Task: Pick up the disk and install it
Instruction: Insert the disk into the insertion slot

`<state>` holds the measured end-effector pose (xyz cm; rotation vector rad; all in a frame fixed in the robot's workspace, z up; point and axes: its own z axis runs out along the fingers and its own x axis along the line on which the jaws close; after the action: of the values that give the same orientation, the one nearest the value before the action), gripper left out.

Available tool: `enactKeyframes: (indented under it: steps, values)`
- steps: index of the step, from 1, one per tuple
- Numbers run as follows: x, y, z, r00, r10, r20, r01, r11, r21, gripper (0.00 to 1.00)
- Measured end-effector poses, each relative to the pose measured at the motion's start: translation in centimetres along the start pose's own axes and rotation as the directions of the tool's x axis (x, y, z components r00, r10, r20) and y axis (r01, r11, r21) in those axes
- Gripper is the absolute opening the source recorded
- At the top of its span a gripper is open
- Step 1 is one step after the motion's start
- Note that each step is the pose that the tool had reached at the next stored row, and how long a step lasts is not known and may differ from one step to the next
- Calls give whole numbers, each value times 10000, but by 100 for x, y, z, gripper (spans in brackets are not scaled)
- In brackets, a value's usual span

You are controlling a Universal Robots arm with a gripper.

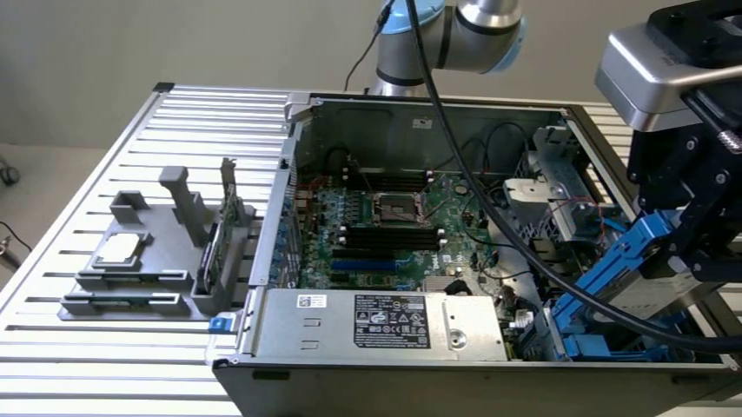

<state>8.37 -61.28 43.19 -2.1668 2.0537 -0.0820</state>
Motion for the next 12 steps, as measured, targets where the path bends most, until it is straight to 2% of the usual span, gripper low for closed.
enactKeyframes:
  steps: [12]
  values:
    - [-20,1,29,10000,-1,-2,1,10000,-1,33]
